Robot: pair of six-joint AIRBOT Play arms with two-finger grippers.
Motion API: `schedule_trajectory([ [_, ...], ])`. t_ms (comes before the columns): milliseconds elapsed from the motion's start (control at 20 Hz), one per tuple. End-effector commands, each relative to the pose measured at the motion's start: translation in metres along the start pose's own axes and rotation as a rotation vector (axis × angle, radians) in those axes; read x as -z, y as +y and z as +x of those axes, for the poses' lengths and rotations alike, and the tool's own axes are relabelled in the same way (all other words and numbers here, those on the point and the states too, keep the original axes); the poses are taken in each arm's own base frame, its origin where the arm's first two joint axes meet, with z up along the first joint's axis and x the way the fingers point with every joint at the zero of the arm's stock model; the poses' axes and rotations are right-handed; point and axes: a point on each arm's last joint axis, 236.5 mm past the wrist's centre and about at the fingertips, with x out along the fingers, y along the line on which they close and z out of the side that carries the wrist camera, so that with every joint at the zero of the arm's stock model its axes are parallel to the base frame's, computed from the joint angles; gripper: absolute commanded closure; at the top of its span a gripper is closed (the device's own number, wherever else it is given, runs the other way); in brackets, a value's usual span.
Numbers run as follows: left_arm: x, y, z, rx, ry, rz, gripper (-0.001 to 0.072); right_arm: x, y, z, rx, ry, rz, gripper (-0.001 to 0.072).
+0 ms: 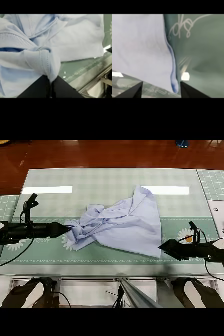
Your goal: Fold the shirts.
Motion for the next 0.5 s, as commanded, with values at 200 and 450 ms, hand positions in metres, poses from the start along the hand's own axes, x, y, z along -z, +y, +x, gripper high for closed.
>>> schedule_trajectory([
  [200,0.001,-0.001,0.0,0.003,0.005,-0.003,0.0679,-0.001,-0.001,0.027,0.071,-0.028,0.012,0.017],
  [450,0.001,-0.001,0.0,0.002,0.003,-0.002,0.0679,0.017,0.005,0.066,0.115,0.057,0.047,0.0569],
])
